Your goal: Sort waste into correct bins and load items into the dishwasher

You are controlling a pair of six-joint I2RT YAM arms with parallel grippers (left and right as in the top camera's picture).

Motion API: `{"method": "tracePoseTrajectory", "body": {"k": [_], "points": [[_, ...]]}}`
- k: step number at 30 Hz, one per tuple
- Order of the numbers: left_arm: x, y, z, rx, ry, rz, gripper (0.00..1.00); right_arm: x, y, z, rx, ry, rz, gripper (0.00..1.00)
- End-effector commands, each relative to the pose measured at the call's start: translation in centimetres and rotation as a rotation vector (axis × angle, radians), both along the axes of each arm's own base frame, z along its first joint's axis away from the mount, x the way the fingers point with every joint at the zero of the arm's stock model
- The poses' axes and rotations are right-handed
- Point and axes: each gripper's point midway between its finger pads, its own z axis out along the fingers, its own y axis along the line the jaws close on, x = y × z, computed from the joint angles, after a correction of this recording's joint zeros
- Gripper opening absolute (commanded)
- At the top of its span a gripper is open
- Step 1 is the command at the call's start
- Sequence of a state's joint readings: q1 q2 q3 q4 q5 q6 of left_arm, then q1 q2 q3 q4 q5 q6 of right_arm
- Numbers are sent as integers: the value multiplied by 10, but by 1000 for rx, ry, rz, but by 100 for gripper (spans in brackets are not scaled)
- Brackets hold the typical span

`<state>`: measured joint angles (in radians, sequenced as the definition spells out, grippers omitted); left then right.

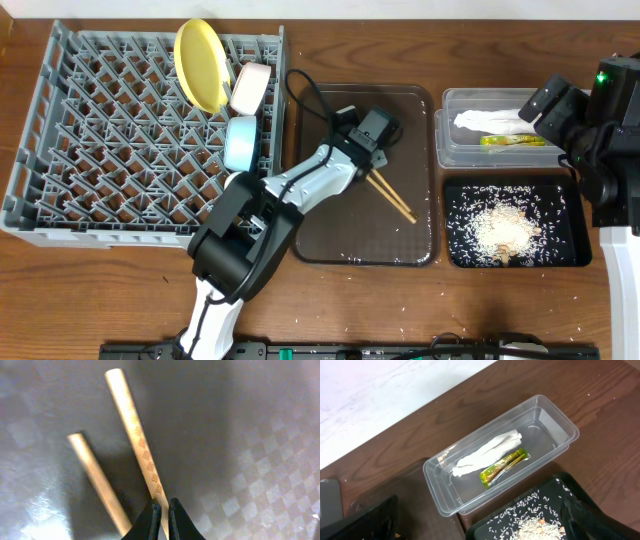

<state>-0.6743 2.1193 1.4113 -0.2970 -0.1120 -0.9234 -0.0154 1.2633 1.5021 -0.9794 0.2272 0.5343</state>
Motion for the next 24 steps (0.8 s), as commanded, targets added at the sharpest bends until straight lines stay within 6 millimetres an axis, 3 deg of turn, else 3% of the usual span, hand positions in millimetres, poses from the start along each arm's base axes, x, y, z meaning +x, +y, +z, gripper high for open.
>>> {"method": "tracePoseTrajectory", "body": {"k": [1,10,13,18,21,24], "points": [[2,12,-9,31,25,0,8,0,-2,-1,5,1,-14,99],[-9,28,14,157,134,-142,8,0,-2,-1,5,1,-14,99],[-24,35,14,195,206,-173,8,0,-2,-1,5,1,-14,99],[-36,28,12,151,259,-211,8,0,-2,-1,5,1,-14,99],[-35,28,13,150,256,-210,13,0,-2,-1,5,1,-14,99],[-32,26,13,144,242,-209,24,0,-2,-1,5,1,-14,99]]}}
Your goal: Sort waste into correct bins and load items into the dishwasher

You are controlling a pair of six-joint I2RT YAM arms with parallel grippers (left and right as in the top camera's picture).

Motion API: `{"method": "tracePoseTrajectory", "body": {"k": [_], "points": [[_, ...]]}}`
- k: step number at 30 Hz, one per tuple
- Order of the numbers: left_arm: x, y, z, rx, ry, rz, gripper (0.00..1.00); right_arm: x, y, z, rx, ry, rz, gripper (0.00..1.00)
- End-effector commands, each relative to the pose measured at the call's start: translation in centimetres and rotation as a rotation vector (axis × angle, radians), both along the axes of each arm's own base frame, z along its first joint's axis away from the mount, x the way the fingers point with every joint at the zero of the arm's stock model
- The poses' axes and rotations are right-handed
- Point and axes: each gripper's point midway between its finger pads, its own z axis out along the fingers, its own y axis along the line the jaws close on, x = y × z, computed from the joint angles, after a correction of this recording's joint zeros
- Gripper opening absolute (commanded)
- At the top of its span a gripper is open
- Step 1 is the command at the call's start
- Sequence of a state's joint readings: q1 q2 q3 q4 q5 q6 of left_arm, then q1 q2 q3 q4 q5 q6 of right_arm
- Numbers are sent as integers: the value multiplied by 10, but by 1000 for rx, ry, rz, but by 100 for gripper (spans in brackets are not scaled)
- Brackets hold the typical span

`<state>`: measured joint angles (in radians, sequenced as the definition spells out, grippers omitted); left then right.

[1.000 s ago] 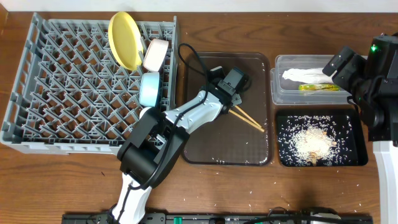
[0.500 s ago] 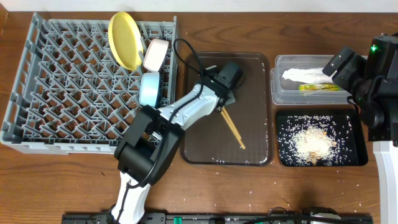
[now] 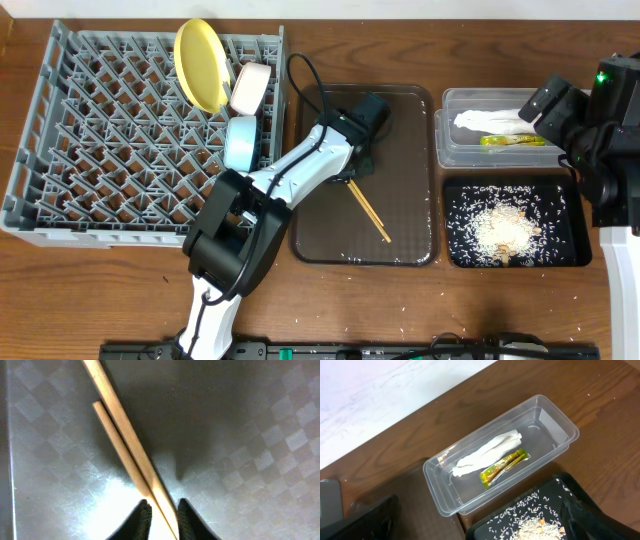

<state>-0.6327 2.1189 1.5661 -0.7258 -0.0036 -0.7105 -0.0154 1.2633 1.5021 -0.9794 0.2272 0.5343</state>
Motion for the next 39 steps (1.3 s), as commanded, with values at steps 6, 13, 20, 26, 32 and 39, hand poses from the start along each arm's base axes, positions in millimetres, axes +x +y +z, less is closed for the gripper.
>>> {"method": "tracePoseTrajectory", "body": {"k": [6,13,20,26,32,39], "points": [[7,-2,-2,-5,-16,16,29,0,-2,-1,5,1,-14,99],[9,-2,-14,-3,-8,48,36,0,-2,-1,5,1,-14,99],[16,-6,-16,-22,-29,58,39,0,-2,-1,5,1,-14,99],[15,-5,-16,-21,-28,58,39,0,-2,-1,5,1,-14,99],[17,-7,-15,-26,-34,57,38,0,-2,-1,5,1,-14,99],[24,2,23,-46,-68,73,30,0,-2,-1,5,1,-14,99]]}}
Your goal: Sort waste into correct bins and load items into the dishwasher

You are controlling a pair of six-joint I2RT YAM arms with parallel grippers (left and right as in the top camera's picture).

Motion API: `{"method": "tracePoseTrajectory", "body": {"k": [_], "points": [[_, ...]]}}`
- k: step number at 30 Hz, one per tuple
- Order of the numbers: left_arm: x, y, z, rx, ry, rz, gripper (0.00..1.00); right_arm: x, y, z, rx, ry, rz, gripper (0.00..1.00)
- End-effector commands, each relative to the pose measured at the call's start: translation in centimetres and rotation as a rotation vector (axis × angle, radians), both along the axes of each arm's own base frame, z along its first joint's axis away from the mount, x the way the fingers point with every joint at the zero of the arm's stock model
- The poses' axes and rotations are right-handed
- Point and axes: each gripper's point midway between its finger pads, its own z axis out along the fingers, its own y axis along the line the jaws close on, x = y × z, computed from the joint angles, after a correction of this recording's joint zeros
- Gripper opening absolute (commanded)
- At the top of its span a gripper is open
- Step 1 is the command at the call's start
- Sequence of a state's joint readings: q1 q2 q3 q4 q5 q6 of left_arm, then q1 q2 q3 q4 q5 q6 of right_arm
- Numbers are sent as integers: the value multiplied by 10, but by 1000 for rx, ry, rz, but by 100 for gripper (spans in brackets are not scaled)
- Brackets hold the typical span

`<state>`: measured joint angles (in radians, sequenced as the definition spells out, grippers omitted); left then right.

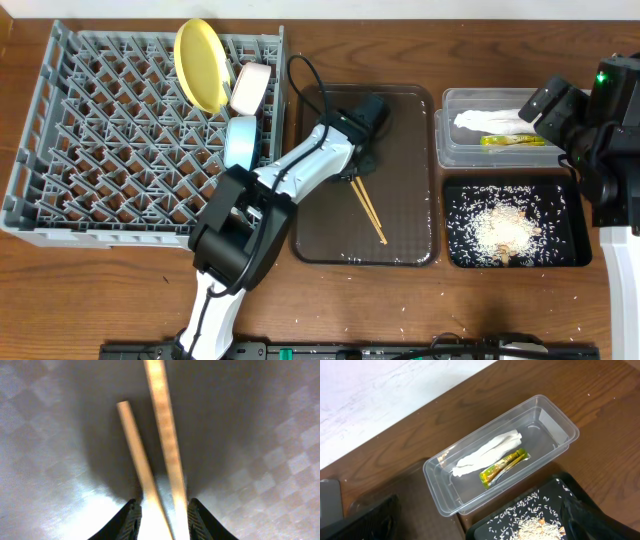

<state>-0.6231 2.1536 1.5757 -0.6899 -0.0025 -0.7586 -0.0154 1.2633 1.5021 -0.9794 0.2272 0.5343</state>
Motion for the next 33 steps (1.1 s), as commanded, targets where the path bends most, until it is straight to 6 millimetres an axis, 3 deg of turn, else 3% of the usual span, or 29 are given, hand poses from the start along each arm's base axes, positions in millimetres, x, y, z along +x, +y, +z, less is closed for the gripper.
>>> {"method": "tracePoseTrajectory", "body": {"k": [1,5,14,33], "points": [[14,8,39,-24,-65,24,29,0,-2,-1,5,1,-14,99],[10,18,43,-23,-38,96,29,0,-2,-1,5,1,-14,99],[-7,26,9,-1,38,218,31,0,-2,-1,5,1,-14,99],[-10,6,-17,-13,50,221,31,0,-2,-1,5,1,-14,99]]}}
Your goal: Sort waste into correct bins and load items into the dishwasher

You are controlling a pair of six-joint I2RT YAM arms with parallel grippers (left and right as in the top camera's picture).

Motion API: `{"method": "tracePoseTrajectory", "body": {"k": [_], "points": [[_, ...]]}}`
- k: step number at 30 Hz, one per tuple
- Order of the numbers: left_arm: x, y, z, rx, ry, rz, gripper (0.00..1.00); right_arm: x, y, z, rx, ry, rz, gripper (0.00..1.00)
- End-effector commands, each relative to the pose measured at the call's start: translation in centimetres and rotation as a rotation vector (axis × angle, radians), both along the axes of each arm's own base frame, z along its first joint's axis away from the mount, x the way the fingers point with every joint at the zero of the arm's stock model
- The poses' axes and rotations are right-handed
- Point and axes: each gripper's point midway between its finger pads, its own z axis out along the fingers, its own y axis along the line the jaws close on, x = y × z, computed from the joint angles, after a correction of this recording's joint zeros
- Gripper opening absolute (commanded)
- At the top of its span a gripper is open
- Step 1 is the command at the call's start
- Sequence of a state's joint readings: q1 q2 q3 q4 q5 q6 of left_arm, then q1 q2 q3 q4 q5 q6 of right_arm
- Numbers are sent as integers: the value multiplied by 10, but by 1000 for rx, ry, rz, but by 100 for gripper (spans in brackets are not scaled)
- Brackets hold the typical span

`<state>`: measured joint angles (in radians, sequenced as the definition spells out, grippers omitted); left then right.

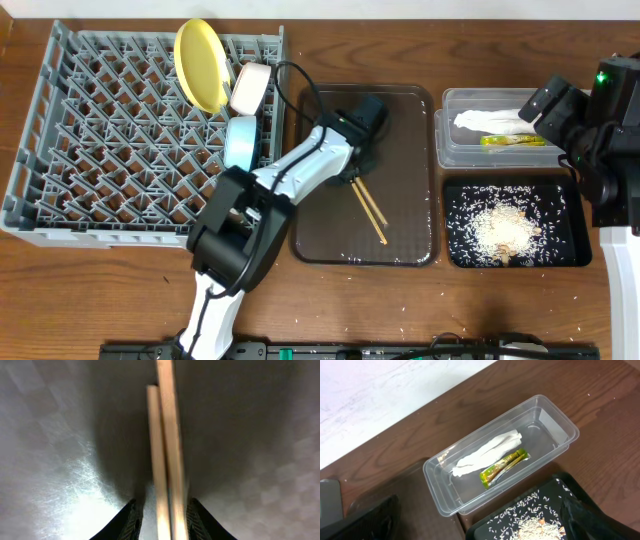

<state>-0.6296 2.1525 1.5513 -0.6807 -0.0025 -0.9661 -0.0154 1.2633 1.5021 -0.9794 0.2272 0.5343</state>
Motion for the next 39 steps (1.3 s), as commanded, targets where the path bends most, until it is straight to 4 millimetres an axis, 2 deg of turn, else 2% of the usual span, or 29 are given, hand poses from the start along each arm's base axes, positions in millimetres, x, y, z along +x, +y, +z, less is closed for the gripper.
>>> {"method": "tracePoseTrajectory", "body": {"k": [1,16,19,22,25,30,36,39], "points": [[-4,5,-11,18,25,24,31,0,-2,-1,5,1,-14,99],[-11,-2,-11,-10,51,41,30,0,-2,-1,5,1,-14,99],[-9,-3,-11,-16,43,40,25,0,-2,-1,5,1,-14,99],[-4,-3,-10,-9,19,36,15,0,-2,-1,5,1,-14,99],[5,-6,-8,0,-28,-54,8,0,-2,-1,5,1,-14,99],[6,-7,-8,0,-32,-80,8,0,-2,-1,5,1,-14,99],[2,-24,0,-84,-3,-238,8,0,-2,-1,5,1,-14,99],[-1,-22,1,-86,21,-254,8,0,-2,-1,5,1,-14,99]]}}
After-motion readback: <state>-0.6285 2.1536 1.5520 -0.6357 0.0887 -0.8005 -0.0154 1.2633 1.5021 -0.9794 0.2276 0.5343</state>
